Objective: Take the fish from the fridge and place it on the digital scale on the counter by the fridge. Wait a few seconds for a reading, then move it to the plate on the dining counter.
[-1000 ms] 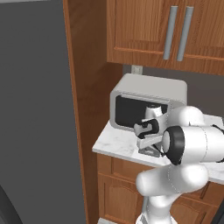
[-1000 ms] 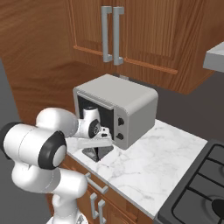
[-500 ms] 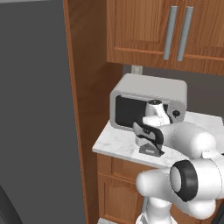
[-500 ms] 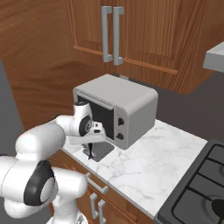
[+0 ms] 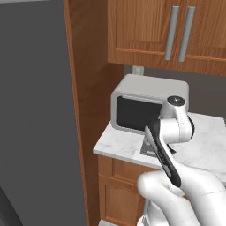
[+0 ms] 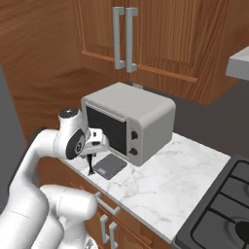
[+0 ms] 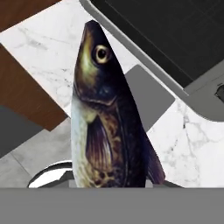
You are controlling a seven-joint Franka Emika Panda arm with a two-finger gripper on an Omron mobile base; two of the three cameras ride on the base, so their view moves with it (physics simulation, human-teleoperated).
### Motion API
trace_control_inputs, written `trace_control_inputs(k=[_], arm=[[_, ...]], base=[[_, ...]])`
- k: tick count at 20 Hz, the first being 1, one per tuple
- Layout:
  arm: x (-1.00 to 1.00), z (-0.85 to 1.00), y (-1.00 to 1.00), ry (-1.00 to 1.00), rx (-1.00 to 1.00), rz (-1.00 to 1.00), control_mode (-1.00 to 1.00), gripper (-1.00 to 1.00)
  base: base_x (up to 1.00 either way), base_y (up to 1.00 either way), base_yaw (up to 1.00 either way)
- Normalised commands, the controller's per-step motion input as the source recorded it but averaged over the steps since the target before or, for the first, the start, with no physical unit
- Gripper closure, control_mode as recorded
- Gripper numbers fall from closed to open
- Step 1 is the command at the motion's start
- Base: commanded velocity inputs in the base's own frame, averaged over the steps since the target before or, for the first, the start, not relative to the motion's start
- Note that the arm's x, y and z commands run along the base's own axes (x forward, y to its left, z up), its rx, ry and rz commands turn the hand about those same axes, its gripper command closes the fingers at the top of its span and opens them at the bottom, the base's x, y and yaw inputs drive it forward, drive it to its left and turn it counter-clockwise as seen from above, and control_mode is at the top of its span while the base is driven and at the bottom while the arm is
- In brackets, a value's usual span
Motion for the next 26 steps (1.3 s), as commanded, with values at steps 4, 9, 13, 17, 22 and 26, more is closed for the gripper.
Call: trace_control_inputs(k=[4, 9, 13, 17, 22, 26], arm=[[-0.98, 1.0, 0.0, -0.23, 0.01, 0.01, -1.0, 1.0], [-0.75, 1.0, 0.0, -0.16, 0.01, 0.02, -1.0, 1.0], [-0.49, 0.9, 0.0, -0.08, 0.01, 0.01, -1.0, 1.0], [-0.17, 0.42, 0.0, 0.0, 0.0, 0.0, -1.0, 1.0], [-0.15, 0.01, 0.04, -0.01, 0.0, 0.0, 1.0, 1.0], [0.0, 0.0, 0.0, 0.0, 0.0, 0.0, 1.0, 1.0]], base=[[0.0, 0.0, 0.0], [0.0, 0.0, 0.0], [0.0, 0.0, 0.0], [0.0, 0.0, 0.0], [-0.13, 0.04, 0.0], [-0.98, 0.36, 0.11]])
